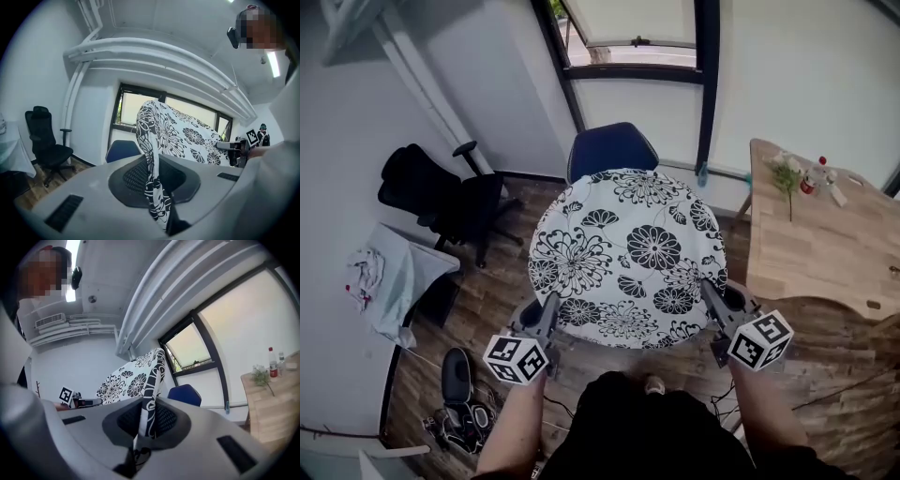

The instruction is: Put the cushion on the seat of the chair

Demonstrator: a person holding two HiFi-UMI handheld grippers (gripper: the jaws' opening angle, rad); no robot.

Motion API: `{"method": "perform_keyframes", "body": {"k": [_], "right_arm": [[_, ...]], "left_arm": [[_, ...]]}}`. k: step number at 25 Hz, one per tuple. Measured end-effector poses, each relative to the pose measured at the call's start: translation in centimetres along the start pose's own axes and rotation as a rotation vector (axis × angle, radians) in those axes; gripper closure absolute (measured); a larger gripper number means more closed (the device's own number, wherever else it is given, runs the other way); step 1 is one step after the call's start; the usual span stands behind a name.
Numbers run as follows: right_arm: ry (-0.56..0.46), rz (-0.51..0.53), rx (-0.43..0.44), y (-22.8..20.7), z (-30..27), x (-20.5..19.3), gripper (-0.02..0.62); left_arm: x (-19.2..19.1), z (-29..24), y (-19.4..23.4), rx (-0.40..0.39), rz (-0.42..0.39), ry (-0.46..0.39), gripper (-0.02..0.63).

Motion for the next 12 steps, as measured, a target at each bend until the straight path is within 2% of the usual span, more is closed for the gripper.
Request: {"method": "perform_keyframes", "body": {"k": [3,7,12], "right_arm": [[0.016,-0.014,0.017,-0.4,-0.2,-0.4,0.561],[0.003,-0.017,0.049,-1.1,-0.4,-0.5,0.561],[-0.007,-0.016,0.097,-1.8,-0.2,0.2,0.561]], "left_arm": [[-0.7,0.0,-0.4,0.013,-0.002,0.005,0.575],[-1.3,-0.2,-0.1,0.054,0.01,-0.036,0.575],[-1.7,0.8,-2.3,0.09,-0.007,-0.044,0.575]]}}
Point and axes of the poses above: the fingertips, and each gripper's own axes: z backward along the fingers, y to its left, x out of its top, the point moved 4 cm from there along z, backward along the fingers, and after that the axes turned 7 degrees about z, right-handed, at the moved point
